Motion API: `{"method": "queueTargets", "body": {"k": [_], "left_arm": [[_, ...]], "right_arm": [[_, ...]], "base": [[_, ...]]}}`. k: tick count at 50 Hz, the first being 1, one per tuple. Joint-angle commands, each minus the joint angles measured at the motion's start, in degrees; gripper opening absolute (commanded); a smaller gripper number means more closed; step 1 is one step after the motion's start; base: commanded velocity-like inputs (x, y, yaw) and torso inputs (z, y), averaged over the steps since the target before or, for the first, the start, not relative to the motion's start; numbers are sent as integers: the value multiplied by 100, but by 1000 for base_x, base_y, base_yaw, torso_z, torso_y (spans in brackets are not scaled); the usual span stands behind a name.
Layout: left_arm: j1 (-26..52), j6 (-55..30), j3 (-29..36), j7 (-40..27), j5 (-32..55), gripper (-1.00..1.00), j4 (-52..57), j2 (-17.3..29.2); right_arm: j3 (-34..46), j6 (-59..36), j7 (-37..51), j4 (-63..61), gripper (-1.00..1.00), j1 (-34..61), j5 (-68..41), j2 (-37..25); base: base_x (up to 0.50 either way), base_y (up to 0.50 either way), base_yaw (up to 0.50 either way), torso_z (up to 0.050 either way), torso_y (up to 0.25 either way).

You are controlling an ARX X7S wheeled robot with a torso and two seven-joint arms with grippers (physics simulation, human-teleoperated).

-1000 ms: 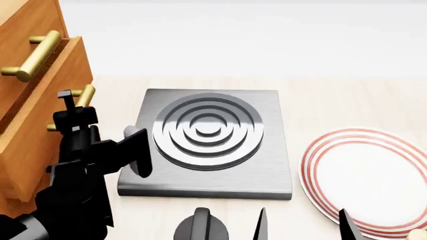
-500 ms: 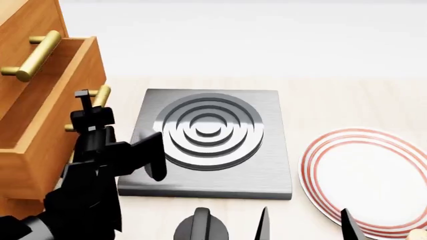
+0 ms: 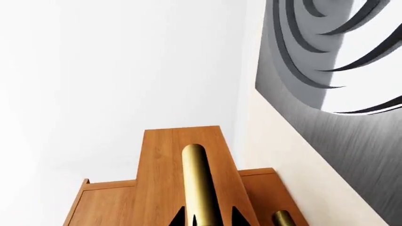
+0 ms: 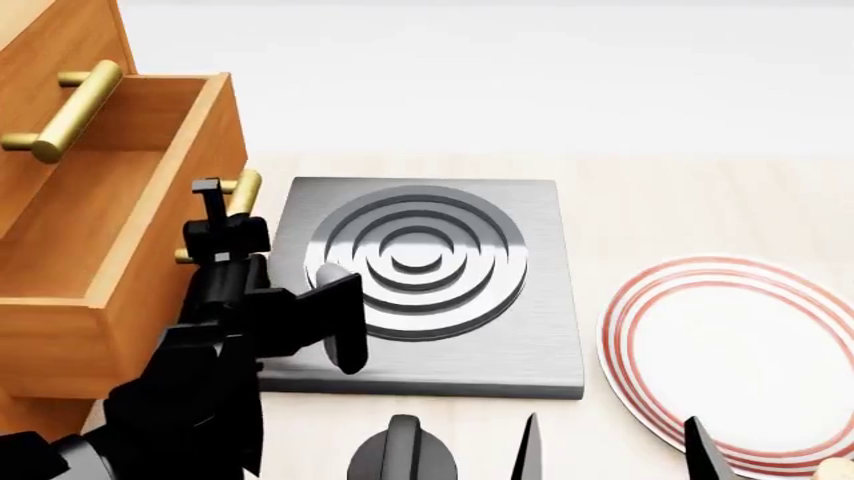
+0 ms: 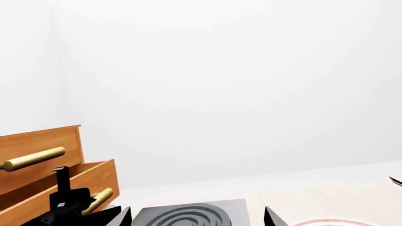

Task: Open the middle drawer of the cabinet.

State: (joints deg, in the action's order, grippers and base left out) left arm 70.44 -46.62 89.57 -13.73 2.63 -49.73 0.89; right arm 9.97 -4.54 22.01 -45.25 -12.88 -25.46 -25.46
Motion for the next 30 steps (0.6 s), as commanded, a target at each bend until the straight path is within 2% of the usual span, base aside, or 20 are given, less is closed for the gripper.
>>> {"method": "queueTargets", "body": {"k": [1,30], "left_arm": [[-37,-55,23,-117,-28,-100,217,-89],[-85,-39,33,-105,-113,-100,465,-89]], "right_arm": [[29,26,1,11,100,2,1,-13],[34,74,43,30,100,-8,-18,-59]], "base": [[0,0,-4,0,0],[0,0,-2,0,4]]}}
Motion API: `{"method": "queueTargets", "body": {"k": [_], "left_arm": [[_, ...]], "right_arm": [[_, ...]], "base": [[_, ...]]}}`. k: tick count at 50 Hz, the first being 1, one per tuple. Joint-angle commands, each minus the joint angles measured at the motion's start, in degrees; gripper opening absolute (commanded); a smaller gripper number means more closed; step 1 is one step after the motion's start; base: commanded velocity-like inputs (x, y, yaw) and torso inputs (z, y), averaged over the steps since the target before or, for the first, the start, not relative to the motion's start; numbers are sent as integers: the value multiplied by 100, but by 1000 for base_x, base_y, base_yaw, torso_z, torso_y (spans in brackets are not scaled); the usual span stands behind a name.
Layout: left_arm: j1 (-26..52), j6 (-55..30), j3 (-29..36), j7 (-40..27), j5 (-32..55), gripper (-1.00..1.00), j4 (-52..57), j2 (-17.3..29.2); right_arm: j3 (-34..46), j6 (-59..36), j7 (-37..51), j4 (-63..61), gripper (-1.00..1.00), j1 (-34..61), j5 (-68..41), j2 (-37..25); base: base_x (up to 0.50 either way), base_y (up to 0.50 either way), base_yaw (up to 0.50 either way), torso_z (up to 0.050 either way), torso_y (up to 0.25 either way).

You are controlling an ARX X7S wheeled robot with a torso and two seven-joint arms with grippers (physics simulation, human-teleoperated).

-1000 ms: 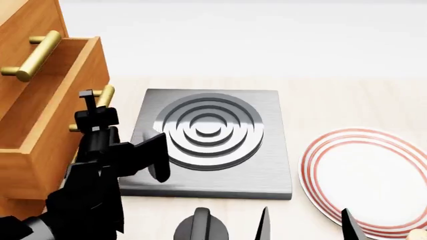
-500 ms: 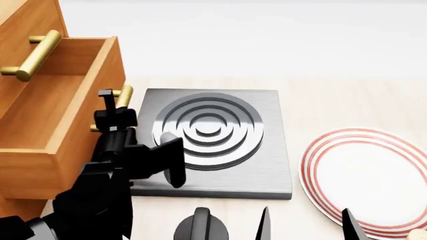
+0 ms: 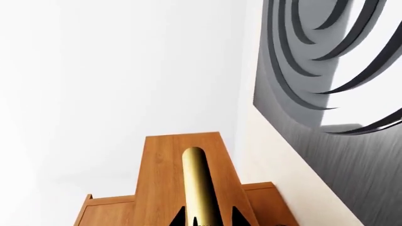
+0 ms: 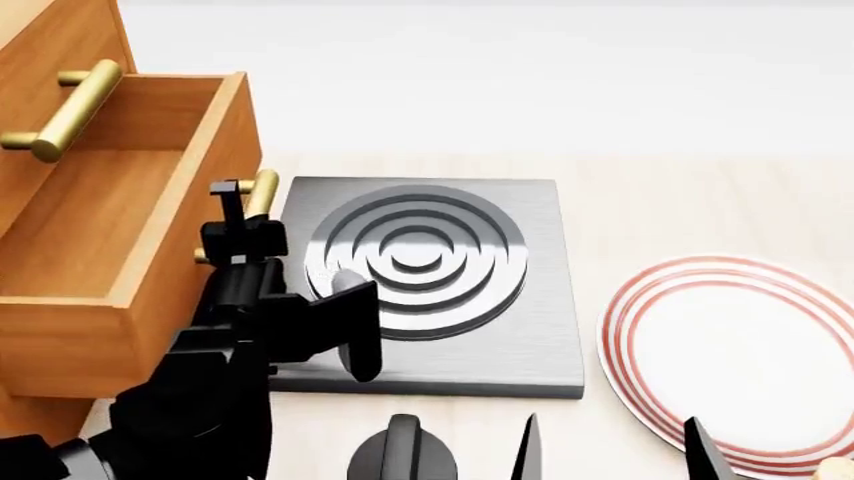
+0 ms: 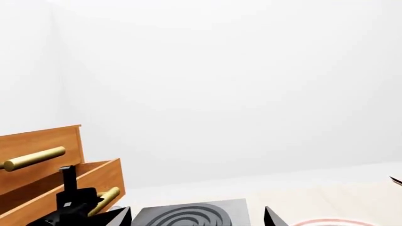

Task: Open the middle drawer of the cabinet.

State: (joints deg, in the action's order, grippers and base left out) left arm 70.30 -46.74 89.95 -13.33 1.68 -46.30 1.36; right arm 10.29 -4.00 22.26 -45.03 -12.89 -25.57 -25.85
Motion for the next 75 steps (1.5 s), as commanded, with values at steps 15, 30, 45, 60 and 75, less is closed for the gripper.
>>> {"method": "queueTargets", "body": {"k": [15,30,45,60,75], "left_arm": [[14,98,-23,-338,237,100,156,-136],[22,346,-29,-504,247,100,193,-136],[106,718,-36,-760,474,100,617,-136],[565,1060,-199,-1309,2445,100,704,-136],[2096,1405,-240,-1271,5642,100,466,-136]], "right_arm": [[11,19,46,-9,100,-4,-26,-47],[27,26,65,15,100,23,-38,-62],[41,45,82,-2,100,14,-45,-85],[60,67,100,-5,100,7,-38,-104],[34,77,140,-65,100,-27,-86,-148]], "base": [[0,0,-1,0,2],[0,0,0,0,0],[0,0,0,0,0],[0,0,0,0,0],[0,0,0,0,0]]}}
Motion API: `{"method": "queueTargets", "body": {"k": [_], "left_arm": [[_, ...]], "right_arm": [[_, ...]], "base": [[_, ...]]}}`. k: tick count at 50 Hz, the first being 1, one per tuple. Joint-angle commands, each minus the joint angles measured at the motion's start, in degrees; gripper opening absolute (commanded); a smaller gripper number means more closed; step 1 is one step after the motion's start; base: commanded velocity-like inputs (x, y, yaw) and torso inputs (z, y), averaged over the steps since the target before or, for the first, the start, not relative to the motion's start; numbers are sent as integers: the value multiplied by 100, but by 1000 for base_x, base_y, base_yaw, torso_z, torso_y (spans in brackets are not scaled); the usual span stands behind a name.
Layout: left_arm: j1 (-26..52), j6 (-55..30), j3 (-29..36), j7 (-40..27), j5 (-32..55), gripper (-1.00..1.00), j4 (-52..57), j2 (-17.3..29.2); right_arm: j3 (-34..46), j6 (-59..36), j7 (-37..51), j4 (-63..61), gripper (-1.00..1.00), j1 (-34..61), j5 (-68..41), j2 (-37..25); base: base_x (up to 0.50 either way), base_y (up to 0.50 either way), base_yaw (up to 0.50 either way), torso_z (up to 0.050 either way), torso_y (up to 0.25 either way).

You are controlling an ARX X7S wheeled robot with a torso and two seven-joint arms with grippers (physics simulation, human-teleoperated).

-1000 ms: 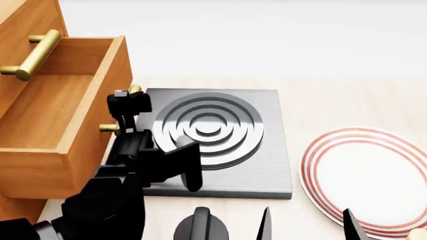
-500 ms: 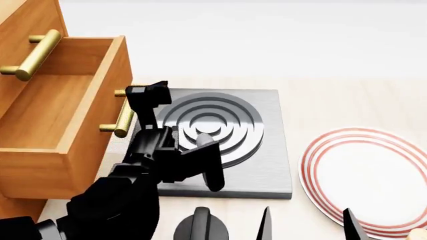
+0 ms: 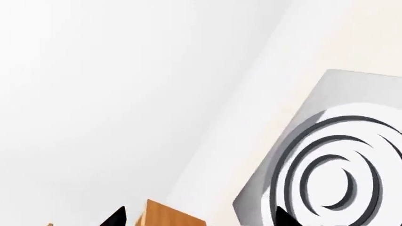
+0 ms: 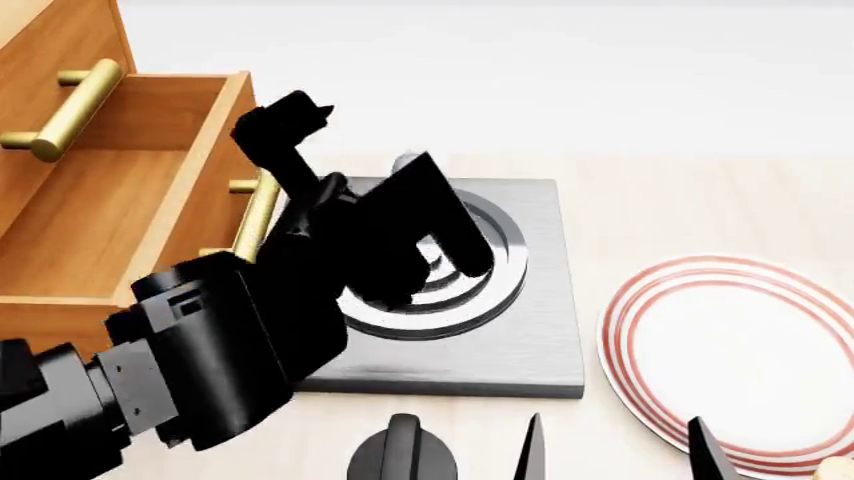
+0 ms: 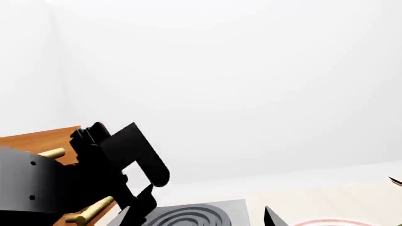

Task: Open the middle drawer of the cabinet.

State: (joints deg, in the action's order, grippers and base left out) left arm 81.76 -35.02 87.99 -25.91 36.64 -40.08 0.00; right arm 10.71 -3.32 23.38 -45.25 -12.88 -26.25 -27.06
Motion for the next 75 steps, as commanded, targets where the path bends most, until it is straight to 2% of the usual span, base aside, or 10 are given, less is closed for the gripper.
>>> {"method": "queueTargets", "body": {"k": [1,10,11,19,35,48,55,66,70,75], "left_arm": [[1035,295,-49,14,2299,100,-187,0],[2159,-112,-67,551,3710,100,-805,1],[2305,-273,3,967,3760,100,-904,1],[2628,-813,-142,1753,4606,100,-1873,0],[2971,-1933,56,1238,6827,100,-3167,0],[2993,-2004,828,949,8011,100,-3486,1],[3124,-1266,2680,803,9677,100,-3489,3],[3061,-1184,4518,789,11285,100,-3489,3],[2982,-1315,4676,869,11305,100,-3489,2],[2814,-1643,4033,1069,10547,100,-3488,1]], "right_arm": [[-6,-2,37,-54,100,-27,-19,-30],[22,-41,68,-65,100,-13,-32,-37],[9,-39,73,-59,100,-11,-45,-40],[15,-10,71,-56,100,-28,-50,-53],[-18,95,29,72,100,-23,-105,-70],[-21,134,15,124,100,-10,-144,-88],[-13,142,19,131,100,-6,-147,-95],[-16,135,48,107,100,-14,-167,-120],[-22,140,52,113,100,-15,-182,-128],[2,131,57,116,100,-9,-165,-130]], "base": [[0,0,0,0,0],[0,0,0,0,0],[0,0,0,0,0],[0,0,0,0,0],[0,0,0,0,0],[0,0,0,0,0],[0,0,0,0,0],[0,0,0,0,0],[0,0,0,0,0],[0,0,0,0,0]]}}
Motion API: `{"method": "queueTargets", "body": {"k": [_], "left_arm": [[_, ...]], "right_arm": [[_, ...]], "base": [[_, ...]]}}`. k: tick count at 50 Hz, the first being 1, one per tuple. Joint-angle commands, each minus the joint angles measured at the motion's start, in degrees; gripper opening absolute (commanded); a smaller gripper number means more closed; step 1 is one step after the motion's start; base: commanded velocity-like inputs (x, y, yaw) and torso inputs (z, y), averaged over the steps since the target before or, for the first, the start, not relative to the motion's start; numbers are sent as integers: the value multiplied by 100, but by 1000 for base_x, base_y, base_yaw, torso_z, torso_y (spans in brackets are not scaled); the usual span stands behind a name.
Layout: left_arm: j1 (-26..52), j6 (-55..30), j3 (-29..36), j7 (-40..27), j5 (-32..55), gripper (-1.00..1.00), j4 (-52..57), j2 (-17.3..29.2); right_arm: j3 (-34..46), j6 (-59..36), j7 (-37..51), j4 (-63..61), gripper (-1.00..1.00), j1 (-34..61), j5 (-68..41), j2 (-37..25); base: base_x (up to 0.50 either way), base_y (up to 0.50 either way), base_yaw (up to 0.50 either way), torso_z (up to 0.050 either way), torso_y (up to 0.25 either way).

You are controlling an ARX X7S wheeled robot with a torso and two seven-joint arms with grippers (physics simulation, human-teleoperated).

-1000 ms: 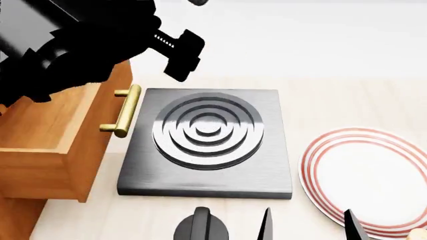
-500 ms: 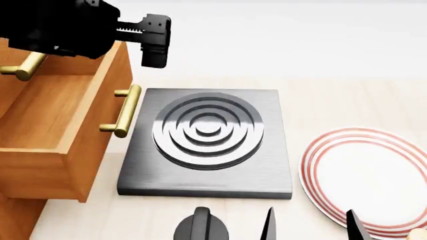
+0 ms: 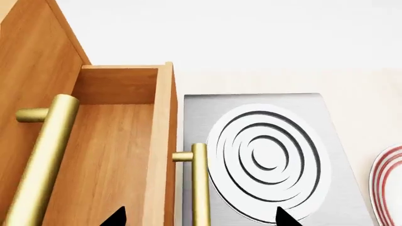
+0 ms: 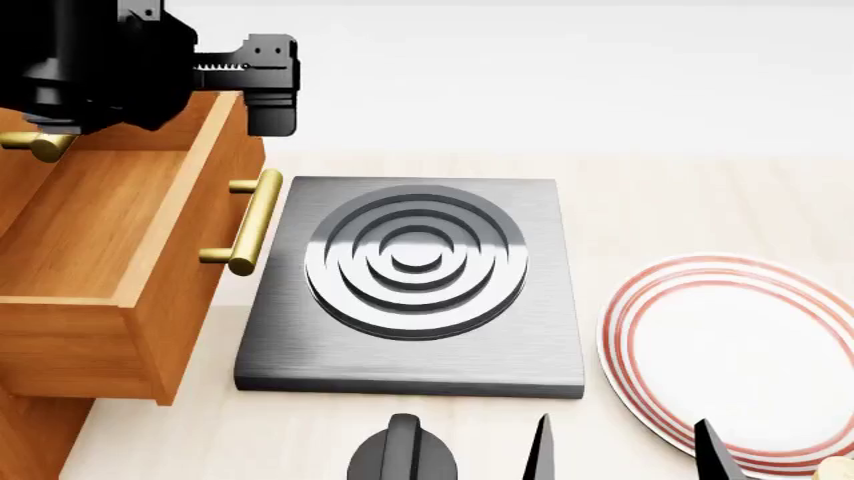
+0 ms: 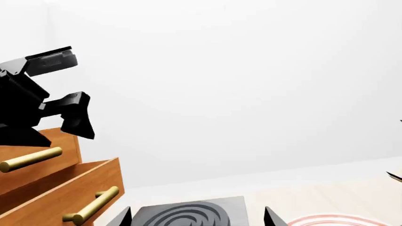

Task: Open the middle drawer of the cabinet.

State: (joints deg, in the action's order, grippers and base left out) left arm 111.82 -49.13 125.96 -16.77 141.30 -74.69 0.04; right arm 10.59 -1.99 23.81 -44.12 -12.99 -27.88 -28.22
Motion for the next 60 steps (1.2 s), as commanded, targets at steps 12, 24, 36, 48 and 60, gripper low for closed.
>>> {"method": "queueTargets", "body": {"k": [12,24,36,48,60], "left_arm": [[-236,-304,968,486,755,100,-28,-2],[-288,-110,1910,501,1779,100,-28,-1],[-440,-35,2532,626,2292,100,-28,0],[-678,58,2705,741,2366,100,-28,-1],[-787,57,2373,761,2079,100,-28,-2]], "right_arm": [[21,14,18,20,100,8,-25,-30],[35,38,21,29,100,1,-24,-41],[49,24,50,19,100,14,-26,-55],[72,38,47,51,100,40,-26,-59],[88,46,59,47,100,45,-25,-71]], "base": [[0,0,0,0,0],[0,0,0,0,0],[0,0,0,0,0],[0,0,0,0,0],[0,0,0,0,0]]}}
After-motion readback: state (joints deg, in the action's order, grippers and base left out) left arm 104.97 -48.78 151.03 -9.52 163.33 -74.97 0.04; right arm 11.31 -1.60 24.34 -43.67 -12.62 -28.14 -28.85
